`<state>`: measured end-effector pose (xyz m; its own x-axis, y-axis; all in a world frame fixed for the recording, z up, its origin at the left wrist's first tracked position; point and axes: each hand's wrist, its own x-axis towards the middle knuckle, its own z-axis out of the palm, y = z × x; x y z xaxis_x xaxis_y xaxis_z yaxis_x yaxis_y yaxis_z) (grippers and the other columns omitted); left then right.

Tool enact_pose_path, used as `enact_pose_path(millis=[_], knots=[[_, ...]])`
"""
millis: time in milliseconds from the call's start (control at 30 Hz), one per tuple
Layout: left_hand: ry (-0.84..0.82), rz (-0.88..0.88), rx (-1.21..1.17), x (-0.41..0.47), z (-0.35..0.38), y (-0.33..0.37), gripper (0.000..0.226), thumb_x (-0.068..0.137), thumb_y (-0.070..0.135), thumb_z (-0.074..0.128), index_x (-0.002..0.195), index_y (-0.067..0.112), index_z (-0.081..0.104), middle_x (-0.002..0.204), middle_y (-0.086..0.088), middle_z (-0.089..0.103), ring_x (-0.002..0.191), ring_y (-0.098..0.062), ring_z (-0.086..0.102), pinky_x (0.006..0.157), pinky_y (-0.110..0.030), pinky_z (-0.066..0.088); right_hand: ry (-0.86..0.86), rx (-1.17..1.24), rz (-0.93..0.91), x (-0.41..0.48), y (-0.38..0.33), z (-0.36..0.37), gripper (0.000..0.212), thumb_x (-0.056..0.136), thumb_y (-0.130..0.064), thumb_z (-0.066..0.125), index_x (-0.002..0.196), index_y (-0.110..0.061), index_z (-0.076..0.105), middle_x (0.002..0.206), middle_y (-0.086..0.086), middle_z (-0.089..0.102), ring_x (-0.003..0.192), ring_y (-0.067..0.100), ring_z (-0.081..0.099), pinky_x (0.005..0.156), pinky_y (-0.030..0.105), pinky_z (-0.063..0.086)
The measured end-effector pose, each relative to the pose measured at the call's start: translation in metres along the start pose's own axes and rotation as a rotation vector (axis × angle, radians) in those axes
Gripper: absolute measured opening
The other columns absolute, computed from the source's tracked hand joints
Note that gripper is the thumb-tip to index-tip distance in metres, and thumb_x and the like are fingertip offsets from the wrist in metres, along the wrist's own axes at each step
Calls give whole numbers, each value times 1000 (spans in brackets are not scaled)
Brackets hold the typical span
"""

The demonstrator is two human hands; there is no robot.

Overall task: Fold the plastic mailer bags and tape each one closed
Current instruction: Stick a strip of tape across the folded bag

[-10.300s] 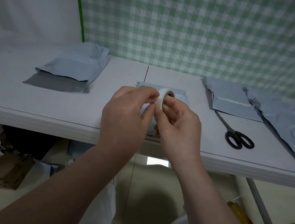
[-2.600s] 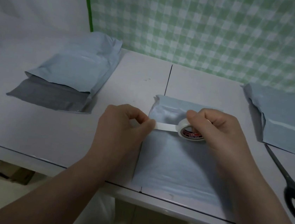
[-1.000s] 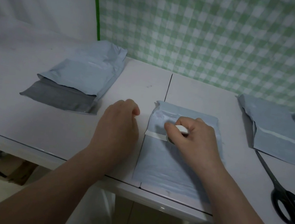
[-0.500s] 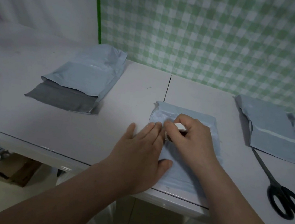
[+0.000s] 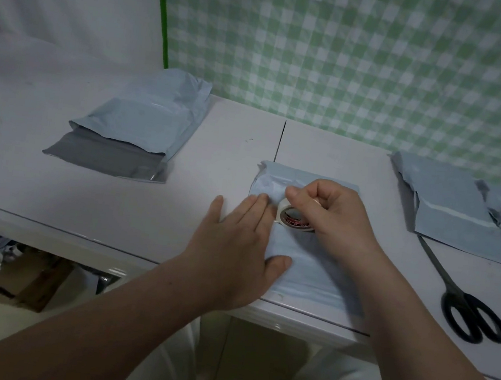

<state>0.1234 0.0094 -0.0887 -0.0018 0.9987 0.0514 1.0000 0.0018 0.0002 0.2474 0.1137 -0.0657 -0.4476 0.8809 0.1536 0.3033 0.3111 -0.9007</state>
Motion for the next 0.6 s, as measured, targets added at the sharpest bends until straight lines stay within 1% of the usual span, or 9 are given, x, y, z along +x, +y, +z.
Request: enact_pose_path(millis=[100, 200, 267, 333, 400, 433, 500, 533, 600], knots=[[-9, -2, -3, 1, 1, -1, 96, 72, 63, -13, 150, 12, 7, 159, -5, 10, 146, -17, 8, 117, -50, 11, -8, -56, -16, -1, -2, -6, 27, 81, -35, 71, 61, -19, 60, 50, -14, 56, 49, 0, 48, 54, 17, 38], [-18, -8, -4, 0, 1, -1, 96, 72, 64, -14, 150, 11, 6, 159, -6, 7, 146, -18, 6, 117, -51, 10, -18, -97, -4, -2, -2, -14, 27, 81, -35, 72, 63, -18, 61, 54, -11, 58, 53, 5, 49, 58, 23, 39], [-27, -10, -2, 0, 0, 0, 90, 80, 67, -7, 150, 11, 4, 159, -7, 4, 147, -19, 4, 117, -51, 8, -26, -140, -6, -1, -3, -20, 29, 80, -37, 72, 63, -16, 61, 54, -10, 57, 54, 8, 49, 59, 26, 39], [-41, -13, -1, 0, 0, 0, 82, 88, 65, 1, 150, 11, 2, 160, -7, 2, 147, -18, 2, 117, -52, 6, -29, -189, -14, -1, -5, -23, 31, 80, -38, 72, 63, -14, 61, 53, -11, 55, 54, 8, 47, 59, 27, 38], [-32, -17, 9, 0, 0, -1, 88, 82, 66, -5, 150, 12, 4, 159, -6, 3, 147, -18, 4, 117, -52, 7, -32, -278, -14, -1, -7, -27, 35, 84, -39, 66, 60, -15, 57, 49, -12, 51, 52, 5, 44, 58, 27, 36], [-28, -16, 16, 0, 0, -1, 91, 78, 67, -9, 150, 12, 5, 159, -6, 5, 146, -18, 5, 117, -52, 7, -37, -319, -12, -1, -10, -28, 39, 88, -38, 62, 58, -16, 52, 48, -12, 48, 51, 5, 41, 57, 28, 34], [-33, -14, 6, 0, 2, -2, 94, 76, 68, -8, 150, 12, 5, 159, -6, 4, 146, -17, 5, 117, -53, 8, -53, -330, 7, -1, -15, -33, 40, 92, -33, 53, 57, -16, 45, 49, -11, 44, 53, 8, 39, 60, 29, 32], [-36, -14, 0, 0, 2, -2, 95, 76, 69, -8, 150, 12, 4, 159, -6, 3, 146, -17, 4, 116, -53, 8, -61, -319, 21, -1, -17, -35, 38, 92, -30, 51, 58, -16, 46, 51, -10, 46, 55, 9, 41, 61, 30, 33], [-40, -12, 2, 1, 1, -2, 99, 72, 71, -11, 150, 11, 1, 160, -6, 2, 147, -17, 3, 116, -53, 8, -80, -342, 29, 0, -23, -37, 28, 90, -25, 53, 64, -17, 55, 61, -7, 57, 63, 13, 49, 64, 32, 38]])
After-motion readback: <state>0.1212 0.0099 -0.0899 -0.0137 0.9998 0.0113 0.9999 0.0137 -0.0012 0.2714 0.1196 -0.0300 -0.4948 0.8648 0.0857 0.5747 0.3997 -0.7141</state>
